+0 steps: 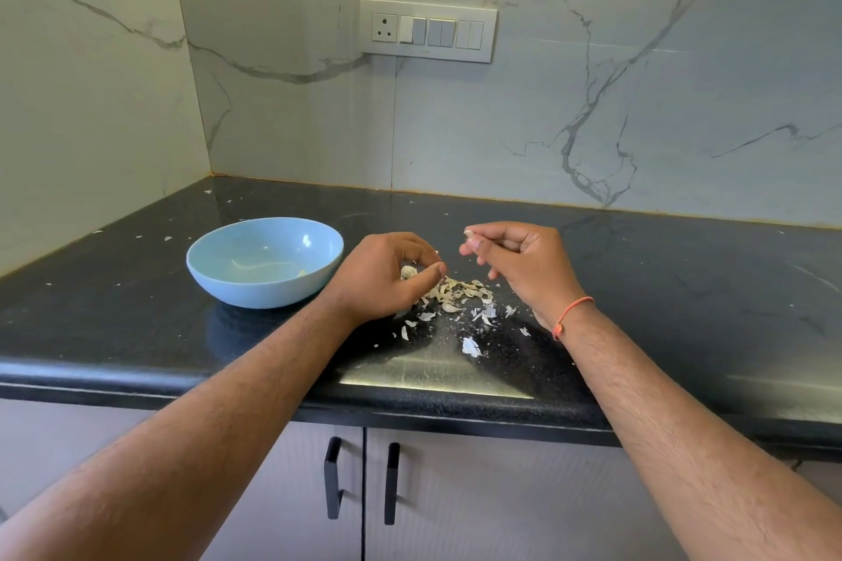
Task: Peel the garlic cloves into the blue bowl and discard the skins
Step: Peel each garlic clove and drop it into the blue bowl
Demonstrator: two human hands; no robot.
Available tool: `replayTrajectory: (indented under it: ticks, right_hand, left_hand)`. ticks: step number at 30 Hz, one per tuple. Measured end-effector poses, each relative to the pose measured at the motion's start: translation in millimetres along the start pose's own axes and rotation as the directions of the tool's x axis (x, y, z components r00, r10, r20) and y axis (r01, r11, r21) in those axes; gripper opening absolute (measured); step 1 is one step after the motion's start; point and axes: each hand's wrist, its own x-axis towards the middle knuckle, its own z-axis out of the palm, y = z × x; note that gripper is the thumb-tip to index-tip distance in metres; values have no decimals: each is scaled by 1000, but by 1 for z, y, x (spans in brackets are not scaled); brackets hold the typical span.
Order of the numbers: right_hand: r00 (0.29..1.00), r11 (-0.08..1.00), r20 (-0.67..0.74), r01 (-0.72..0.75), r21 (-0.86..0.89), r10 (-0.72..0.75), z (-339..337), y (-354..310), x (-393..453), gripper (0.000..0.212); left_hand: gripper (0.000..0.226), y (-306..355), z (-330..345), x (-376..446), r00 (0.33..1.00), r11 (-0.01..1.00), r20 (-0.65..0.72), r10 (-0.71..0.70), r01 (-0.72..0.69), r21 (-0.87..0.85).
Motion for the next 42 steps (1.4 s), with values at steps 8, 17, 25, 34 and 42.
replayTrajectory:
  ticks: [8,17,25,34,42]
  right_hand:
    - [986,819,112,-38,-573,124,-17,-6,21,4]
    - [936,313,314,253,-915,161,10,-30,56,16]
    - [920,247,342,293,-924,190,15,-28,60,16]
    - [977,896,160,-60,-440,144,10,-18,12,3]
    - [985,968,153,-38,-250,78,15,-4,-5,18]
  left_hand:
    - [10,4,-3,-2,999,995,24,-29,31,-90]
    - [13,4,-4,-2,999,996,-5,-41,40,-75]
    - [20,-1,-1,0,998,998,-24,-59,59,-18]
    - [40,-2,1,3,999,999,10,-50,50,10]
    - [25,3,-1,-1,999,999,-25,44,-44,-7]
